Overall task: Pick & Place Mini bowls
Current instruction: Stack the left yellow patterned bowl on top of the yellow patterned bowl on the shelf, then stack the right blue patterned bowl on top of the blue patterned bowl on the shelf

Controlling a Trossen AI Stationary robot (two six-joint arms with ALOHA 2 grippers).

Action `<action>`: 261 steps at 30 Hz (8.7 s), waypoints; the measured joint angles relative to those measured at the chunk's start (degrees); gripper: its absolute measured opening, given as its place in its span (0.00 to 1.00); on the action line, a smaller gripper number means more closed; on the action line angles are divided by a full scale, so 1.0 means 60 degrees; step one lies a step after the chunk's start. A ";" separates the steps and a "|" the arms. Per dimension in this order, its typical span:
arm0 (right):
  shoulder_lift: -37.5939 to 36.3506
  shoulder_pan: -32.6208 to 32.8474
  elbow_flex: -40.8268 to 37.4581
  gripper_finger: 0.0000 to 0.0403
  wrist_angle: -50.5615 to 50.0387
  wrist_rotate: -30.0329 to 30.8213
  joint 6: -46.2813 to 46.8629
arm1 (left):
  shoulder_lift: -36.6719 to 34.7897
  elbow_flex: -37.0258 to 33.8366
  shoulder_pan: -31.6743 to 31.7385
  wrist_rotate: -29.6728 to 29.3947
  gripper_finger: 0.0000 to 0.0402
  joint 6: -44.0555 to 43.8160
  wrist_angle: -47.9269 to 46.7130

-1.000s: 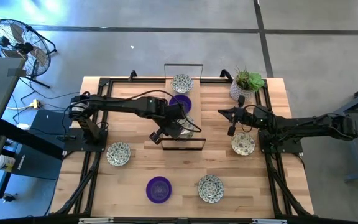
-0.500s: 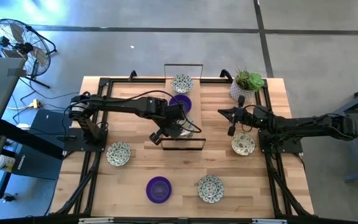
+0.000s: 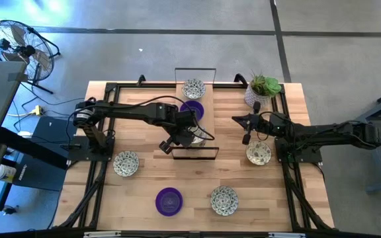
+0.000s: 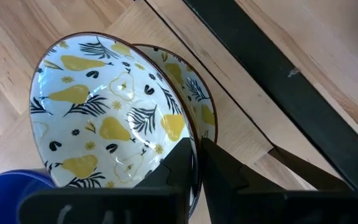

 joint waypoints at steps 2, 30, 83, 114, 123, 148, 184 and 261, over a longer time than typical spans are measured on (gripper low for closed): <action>0.0000 0.0002 0.0000 0.00 0.0000 -0.0002 -0.0003 | 0.0000 0.0000 0.0003 0.0000 0.06 -0.0007 0.0000; 0.0000 0.0000 0.0000 0.00 -0.0001 -0.0002 -0.0051 | 0.0000 -0.0335 0.0000 -0.0004 0.07 -0.0218 0.0211; -0.0004 0.0000 -0.0004 0.00 -0.0085 -0.0002 -0.0142 | -0.0299 0.1313 0.1241 0.1353 0.01 -0.1936 -0.0054; -0.0004 0.0004 -0.0007 0.00 -0.0184 0.0104 -0.0133 | -0.4219 -0.5410 0.2058 -0.0862 0.00 -0.5395 0.8877; -0.0004 0.0000 -0.0007 0.00 -0.0267 0.0276 0.0090 | -0.5266 -0.7268 0.2062 -0.1338 0.00 -0.5828 0.9923; -0.0004 0.0161 -0.0004 0.00 -0.1002 0.0437 0.0588 | -0.5943 -0.9734 0.2058 -0.0575 0.00 -0.7455 1.2880; 0.2912 0.6028 0.5385 0.35 -1.0268 0.0277 0.8144 | -0.6473 -1.1596 0.2062 -0.1239 0.00 -0.6994 1.4753; 0.1954 0.3748 0.5914 0.03 -1.1518 -0.2963 0.9131 | -0.6466 -1.1588 0.2062 -0.1224 0.00 -0.7070 1.4426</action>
